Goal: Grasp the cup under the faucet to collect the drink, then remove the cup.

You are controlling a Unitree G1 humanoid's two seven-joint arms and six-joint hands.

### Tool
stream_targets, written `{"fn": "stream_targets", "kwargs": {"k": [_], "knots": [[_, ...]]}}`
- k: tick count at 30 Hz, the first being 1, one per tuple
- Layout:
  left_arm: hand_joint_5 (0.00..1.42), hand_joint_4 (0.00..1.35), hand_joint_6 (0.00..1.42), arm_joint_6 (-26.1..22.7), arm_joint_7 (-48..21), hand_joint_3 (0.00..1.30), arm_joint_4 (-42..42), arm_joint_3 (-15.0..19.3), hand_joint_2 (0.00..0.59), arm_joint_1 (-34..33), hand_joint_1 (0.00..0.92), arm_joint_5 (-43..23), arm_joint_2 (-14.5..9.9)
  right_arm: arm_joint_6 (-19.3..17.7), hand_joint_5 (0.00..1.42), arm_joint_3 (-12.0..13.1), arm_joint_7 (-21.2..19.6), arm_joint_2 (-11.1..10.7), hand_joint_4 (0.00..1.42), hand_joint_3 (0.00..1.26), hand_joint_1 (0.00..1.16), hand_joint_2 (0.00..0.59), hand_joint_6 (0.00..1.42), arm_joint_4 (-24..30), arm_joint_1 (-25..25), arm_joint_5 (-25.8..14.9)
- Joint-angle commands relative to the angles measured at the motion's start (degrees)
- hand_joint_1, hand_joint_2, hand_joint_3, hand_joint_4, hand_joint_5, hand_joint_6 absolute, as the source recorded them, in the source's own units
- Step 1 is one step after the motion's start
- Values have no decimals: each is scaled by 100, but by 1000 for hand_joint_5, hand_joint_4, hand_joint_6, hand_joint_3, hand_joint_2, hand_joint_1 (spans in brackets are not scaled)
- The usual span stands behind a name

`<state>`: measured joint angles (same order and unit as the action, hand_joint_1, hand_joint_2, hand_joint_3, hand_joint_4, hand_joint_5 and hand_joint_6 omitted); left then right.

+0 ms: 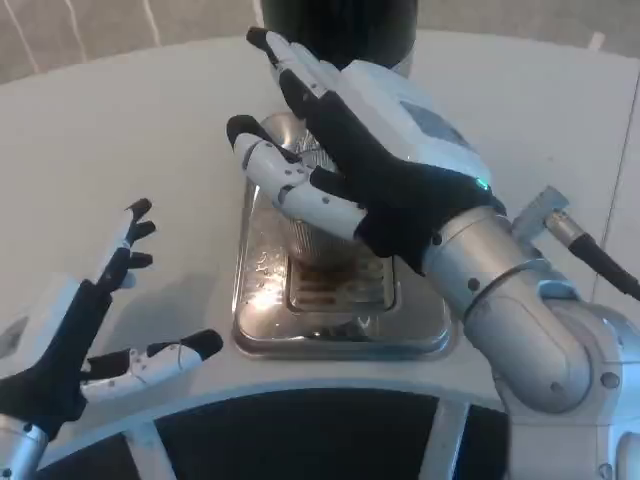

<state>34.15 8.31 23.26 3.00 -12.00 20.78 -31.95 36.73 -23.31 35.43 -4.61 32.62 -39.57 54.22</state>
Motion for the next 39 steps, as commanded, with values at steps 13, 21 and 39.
{"fn": "stream_targets", "kwargs": {"k": [13,21,39], "knots": [[239,0,322,-105,20,0,461,-167,54,-562,402,39,231,55,0,-120,222,31,0,0,0,502,0,-54,148,-68],[239,0,309,-117,15,0,629,-320,56,-797,403,86,349,75,0,-114,237,25,0,0,0,504,0,-17,177,-63],[239,0,306,-63,138,0,1379,-655,64,-1533,391,242,540,115,0,-82,258,9,0,0,0,504,0,96,230,-42]]}}
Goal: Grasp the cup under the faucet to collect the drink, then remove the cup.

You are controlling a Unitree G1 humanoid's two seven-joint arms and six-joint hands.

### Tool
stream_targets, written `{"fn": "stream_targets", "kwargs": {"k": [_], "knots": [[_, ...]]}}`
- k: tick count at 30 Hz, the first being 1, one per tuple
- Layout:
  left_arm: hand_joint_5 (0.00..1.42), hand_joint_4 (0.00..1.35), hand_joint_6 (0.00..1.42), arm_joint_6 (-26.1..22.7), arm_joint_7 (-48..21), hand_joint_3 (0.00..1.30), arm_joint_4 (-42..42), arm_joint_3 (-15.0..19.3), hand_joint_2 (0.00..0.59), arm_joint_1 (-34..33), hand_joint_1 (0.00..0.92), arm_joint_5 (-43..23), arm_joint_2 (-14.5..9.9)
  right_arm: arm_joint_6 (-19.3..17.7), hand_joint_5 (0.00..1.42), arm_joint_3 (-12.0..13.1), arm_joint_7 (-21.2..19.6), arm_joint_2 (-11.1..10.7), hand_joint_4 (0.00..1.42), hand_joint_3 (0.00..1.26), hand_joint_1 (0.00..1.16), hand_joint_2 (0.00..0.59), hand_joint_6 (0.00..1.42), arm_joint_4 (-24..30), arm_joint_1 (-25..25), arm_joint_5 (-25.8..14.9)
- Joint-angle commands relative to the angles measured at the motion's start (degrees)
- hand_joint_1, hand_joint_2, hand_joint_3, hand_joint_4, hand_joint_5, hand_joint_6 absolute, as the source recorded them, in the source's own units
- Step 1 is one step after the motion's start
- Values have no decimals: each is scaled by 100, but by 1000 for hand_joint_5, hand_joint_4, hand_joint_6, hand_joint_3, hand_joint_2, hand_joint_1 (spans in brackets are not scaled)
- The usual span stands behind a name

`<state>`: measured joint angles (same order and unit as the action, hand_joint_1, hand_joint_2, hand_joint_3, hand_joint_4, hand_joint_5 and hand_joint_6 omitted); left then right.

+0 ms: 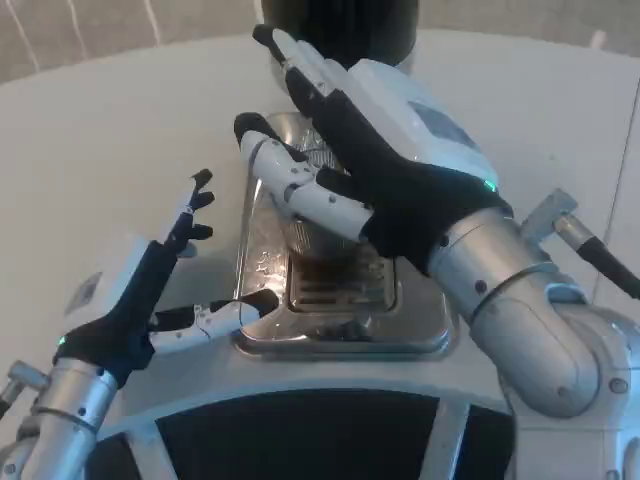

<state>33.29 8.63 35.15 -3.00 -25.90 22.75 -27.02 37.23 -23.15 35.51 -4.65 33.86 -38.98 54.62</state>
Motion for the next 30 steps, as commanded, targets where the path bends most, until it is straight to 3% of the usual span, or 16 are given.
{"fn": "stream_targets", "kwargs": {"k": [1,14,21,30], "knots": [[239,0,306,29,118,0,231,-70,64,-184,390,58,65,70,0,-99,249,14,0,0,0,504,0,-24,173,-77],[239,0,320,122,241,0,619,-145,67,-571,381,75,123,88,0,-81,232,20,0,0,0,504,0,64,248,-39],[239,0,324,187,234,0,713,-182,68,-615,378,45,107,23,0,14,117,20,0,0,0,505,0,409,382,70],[239,0,327,252,210,0,716,-187,69,-601,365,-23,118,-37,0,366,80,-40,0,0,0,514,0,1073,578,280]]}}
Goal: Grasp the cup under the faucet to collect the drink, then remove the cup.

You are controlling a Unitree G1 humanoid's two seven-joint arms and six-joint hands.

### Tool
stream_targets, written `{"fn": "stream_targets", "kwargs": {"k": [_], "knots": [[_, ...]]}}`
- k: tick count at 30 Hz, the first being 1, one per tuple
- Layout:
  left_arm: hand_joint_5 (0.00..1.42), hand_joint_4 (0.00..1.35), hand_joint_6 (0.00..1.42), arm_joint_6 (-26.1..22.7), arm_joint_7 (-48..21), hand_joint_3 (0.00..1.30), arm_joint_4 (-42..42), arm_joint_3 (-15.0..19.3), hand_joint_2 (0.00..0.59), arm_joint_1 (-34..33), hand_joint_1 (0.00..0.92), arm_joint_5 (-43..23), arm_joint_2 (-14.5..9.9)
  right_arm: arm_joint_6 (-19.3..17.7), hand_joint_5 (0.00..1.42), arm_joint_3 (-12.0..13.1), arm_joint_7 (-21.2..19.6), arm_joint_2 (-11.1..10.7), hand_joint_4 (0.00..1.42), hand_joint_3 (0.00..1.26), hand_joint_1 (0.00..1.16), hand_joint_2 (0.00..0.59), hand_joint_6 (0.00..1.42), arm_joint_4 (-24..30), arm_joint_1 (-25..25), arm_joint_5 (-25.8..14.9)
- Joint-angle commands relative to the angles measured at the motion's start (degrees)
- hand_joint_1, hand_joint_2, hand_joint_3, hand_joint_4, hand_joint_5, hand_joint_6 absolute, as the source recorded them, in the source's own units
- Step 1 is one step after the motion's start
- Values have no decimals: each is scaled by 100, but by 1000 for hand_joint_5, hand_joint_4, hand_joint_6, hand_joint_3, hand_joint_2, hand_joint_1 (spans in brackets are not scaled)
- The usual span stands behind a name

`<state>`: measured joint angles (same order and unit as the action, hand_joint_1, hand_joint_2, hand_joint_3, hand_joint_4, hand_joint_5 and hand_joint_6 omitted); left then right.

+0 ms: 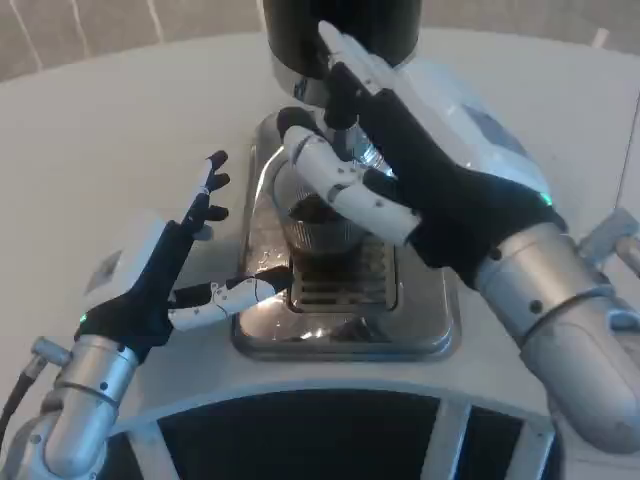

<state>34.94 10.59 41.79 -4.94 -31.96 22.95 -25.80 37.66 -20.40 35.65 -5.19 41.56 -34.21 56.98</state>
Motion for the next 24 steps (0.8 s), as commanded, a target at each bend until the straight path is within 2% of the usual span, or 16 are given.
{"fn": "stream_targets", "kwargs": {"k": [1,7,12,15,17,19,21,24], "knots": [[239,0,327,87,11,0,52,7,69,6,364,-49,-4,-85,0,113,64,21,0,0,0,515,0,379,117,76],[239,0,328,99,4,0,63,2,69,-7,361,-49,-5,-127,0,202,93,69,0,0,0,517,0,788,222,223],[239,0,328,89,-17,0,82,-1,69,-15,360,-62,5,-113,0,344,290,104,0,0,0,516,0,1116,236,338],[239,0,328,95,-10,0,93,-2,71,-24,355,-60,6,-154,0,427,465,75,0,0,0,516,0,1331,367,414],[239,0,328,103,-6,0,104,4,72,-44,353,-68,7,-238,0,493,650,-28,0,0,0,516,0,1559,635,474],[239,0,328,139,-1,0,136,15,71,-76,350,-89,11,-370,0,592,808,-133,0,0,0,516,0,1789,970,474],[242,0,327,167,11,0,158,14,70,-99,347,-87,4,-796,0,708,897,-149,0,0,0,516,0,1844,1216,564],[246,0,325,177,4,0,194,11,70,-133,344,-90,4,-1481,0,978,1027,50,0,0,0,516,0,1844,1595,647]]}}
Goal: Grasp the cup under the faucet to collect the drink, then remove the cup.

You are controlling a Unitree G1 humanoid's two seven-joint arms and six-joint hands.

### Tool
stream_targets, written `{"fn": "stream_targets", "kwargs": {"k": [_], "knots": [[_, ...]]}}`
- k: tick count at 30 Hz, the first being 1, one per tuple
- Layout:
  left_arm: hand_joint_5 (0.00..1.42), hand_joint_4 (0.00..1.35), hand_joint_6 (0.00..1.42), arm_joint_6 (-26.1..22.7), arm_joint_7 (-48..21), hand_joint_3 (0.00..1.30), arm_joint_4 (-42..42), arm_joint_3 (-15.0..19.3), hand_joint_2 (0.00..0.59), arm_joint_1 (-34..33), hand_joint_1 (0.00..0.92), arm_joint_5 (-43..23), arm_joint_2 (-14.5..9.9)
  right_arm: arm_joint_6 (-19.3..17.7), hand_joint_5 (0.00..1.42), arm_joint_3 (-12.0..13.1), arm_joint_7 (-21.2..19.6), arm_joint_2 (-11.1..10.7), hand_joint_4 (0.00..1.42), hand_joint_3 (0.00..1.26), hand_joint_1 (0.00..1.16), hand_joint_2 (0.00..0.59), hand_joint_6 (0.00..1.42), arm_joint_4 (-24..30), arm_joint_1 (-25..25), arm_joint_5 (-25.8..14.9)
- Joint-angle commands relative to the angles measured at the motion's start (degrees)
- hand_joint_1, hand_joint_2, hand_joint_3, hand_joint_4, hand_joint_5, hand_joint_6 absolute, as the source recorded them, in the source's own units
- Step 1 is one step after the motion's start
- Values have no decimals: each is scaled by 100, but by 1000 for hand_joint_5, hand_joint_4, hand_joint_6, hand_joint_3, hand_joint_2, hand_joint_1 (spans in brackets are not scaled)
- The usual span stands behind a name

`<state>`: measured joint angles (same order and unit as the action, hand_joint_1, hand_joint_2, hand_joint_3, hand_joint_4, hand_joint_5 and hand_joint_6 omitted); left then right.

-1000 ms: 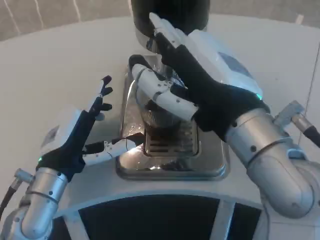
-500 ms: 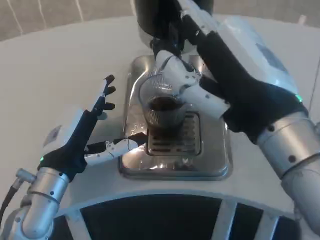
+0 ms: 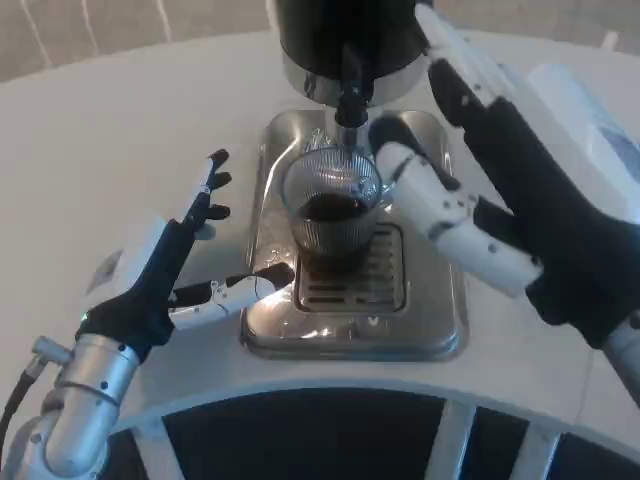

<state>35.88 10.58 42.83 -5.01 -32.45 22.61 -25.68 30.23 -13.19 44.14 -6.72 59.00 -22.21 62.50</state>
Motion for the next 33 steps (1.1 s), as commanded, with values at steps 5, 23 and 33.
{"fn": "stream_targets", "kwargs": {"k": [5,23,33], "knots": [[250,0,313,92,-6,0,132,-4,64,-120,329,-40,-5,-1568,0,1094,327,627,0,0,0,523,0,100,1145,-148],[251,0,307,88,-65,0,230,-22,63,-218,322,-73,9,-3340,0,2779,538,1279,0,0,15,528,0,100,2799,-640],[259,0,305,140,-103,0,254,-8,60,-275,316,-94,3,-3491,0,2390,615,1146,0,0,13,531,0,100,3494,125]]}}
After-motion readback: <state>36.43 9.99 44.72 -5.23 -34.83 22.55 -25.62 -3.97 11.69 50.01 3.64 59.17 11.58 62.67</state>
